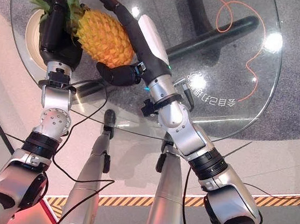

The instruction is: Pick up the fruit to the plate

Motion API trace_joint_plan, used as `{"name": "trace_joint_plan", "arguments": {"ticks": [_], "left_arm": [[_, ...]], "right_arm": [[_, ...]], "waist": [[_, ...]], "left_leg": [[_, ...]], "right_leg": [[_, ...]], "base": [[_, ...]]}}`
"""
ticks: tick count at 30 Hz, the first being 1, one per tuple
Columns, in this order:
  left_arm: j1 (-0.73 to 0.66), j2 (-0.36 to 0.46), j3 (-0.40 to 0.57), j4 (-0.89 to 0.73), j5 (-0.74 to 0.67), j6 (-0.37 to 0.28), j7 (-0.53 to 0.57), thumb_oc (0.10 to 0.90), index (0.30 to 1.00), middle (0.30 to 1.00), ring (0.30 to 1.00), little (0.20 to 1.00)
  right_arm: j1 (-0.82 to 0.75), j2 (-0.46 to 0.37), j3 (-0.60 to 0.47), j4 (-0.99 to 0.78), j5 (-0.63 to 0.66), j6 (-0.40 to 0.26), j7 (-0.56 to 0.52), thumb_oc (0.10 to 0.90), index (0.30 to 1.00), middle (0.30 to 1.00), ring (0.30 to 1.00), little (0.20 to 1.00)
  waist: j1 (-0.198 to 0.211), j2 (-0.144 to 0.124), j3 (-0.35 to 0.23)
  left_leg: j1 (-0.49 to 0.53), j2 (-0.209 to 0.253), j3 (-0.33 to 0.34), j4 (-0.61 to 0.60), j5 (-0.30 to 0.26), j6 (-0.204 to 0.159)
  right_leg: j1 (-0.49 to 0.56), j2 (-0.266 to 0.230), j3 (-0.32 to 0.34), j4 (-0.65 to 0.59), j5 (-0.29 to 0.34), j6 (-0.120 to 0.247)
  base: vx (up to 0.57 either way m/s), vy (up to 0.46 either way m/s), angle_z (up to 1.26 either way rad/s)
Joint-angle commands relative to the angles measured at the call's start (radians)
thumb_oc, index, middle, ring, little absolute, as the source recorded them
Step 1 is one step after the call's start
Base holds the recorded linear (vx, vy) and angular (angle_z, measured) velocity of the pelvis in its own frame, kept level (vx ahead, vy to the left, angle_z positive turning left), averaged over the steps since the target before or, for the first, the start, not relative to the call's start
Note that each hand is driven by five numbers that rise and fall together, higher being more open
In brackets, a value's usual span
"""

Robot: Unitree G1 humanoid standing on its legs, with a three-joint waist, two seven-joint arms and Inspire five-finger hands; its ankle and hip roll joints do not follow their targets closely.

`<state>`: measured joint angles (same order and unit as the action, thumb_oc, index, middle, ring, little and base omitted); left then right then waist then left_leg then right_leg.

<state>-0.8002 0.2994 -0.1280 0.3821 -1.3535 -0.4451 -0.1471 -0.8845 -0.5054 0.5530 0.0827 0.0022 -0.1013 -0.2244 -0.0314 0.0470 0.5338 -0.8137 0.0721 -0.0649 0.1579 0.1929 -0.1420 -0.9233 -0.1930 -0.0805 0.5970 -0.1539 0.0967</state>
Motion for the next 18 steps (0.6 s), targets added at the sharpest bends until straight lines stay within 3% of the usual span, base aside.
{"name": "trace_joint_plan", "arguments": {"ticks": [1, 8, 18], "left_arm": [[-0.146, 0.015, -0.002, -0.099, 0.121, -0.119, -0.068, 0.100, 0.300, 0.300, 0.300, 0.200], [-0.142, 0.022, 0.027, -0.093, 0.186, -0.209, 0.030, 0.100, 0.300, 0.300, 0.300, 0.200], [-0.151, 0.037, 0.058, -0.073, 0.433, -0.314, 0.298, 0.100, 0.300, 0.300, 0.300, 0.200]], "right_arm": [[-0.109, 0.023, -0.101, -0.089, -0.012, -0.103, -0.115, 0.800, 0.900, 0.900, 0.900, 0.900], [-0.096, 0.024, -0.137, -0.088, -0.015, -0.114, -0.142, 0.800, 0.900, 0.900, 0.900, 0.900], [-0.094, 0.025, -0.161, -0.076, -0.025, -0.123, -0.177, 0.800, 0.900, 0.900, 0.900, 0.900]], "waist": [[0.013, -0.042, -0.014], [0.016, -0.043, -0.014], [0.021, -0.044, -0.014]], "left_leg": [[0.055, -0.096, 0.047, 0.061, -0.117, 0.074], [0.050, -0.094, 0.044, 0.063, -0.117, 0.072], [0.042, -0.091, 0.037, 0.068, -0.119, 0.068]], "right_leg": [[0.156, 0.073, -0.021, -0.370, 0.222, 0.027], [0.154, 0.071, -0.023, -0.366, 0.216, 0.026], [0.150, 0.070, -0.027, -0.359, 0.204, 0.022]], "base": [[0.00, 0.000, 0.00], [0.00, 0.000, 0.00], [0.00, 0.000, 0.00]]}}
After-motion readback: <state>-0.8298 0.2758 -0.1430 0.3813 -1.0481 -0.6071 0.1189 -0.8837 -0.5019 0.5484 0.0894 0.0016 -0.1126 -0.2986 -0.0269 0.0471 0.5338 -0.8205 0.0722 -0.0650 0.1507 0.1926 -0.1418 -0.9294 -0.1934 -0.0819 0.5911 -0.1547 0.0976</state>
